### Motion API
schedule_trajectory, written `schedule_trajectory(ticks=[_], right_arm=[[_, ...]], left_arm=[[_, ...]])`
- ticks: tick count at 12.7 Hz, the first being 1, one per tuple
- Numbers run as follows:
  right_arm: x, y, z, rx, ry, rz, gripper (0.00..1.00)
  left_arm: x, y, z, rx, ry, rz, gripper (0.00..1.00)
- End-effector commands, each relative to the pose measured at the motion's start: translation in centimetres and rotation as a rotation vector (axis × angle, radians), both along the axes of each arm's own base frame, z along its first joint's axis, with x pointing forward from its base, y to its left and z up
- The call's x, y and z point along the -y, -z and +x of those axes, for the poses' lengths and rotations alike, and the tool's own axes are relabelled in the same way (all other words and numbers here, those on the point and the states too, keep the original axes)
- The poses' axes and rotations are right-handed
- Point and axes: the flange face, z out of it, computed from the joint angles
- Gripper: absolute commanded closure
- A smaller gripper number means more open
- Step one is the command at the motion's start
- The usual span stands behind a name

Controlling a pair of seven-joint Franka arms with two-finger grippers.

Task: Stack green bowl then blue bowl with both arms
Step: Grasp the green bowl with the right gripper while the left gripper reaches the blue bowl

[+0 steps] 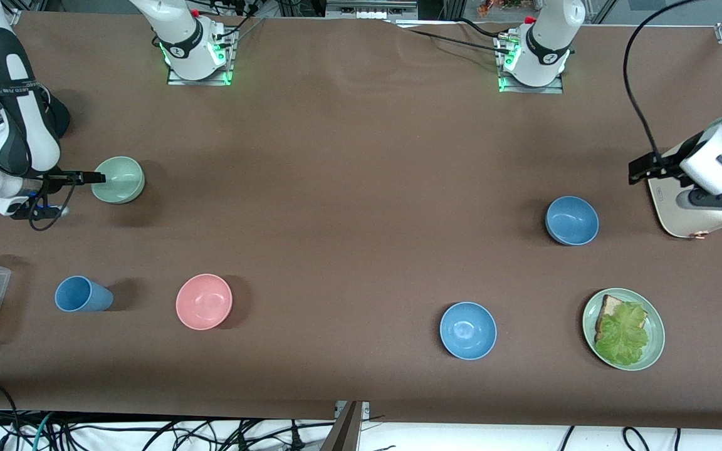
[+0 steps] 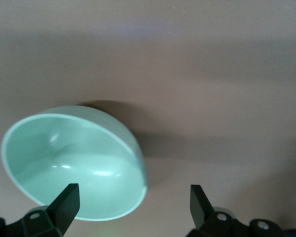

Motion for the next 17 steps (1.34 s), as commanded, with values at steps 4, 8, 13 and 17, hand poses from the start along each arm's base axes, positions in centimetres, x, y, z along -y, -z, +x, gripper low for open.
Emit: schedule_trajectory(ticks=[4, 8, 13, 17], right_arm=[[1.1, 3.0, -4.0, 0.055, -0.020, 0.011, 0.01], [0.8, 3.7, -4.6, 0.055, -0.018, 0.025, 0.70], [0.3, 3.6, -4.2, 0.069, 0.023, 0.047, 1.00], [-4.5, 0.7, 0.8, 0.087, 0.071, 0.116, 1.00]], left_arm=[[-4.4, 3.0, -1.0, 0.012, -0.061, 0.010, 0.00], [-4.4, 8.2, -1.7, 0.035, -0.066, -0.004, 0.00], [-4.4, 15.8, -3.0, 0.071, -0.086, -0.018, 0.00], [-4.5, 20.5, -3.7, 0.085, -0.086, -0.013, 0.00]])
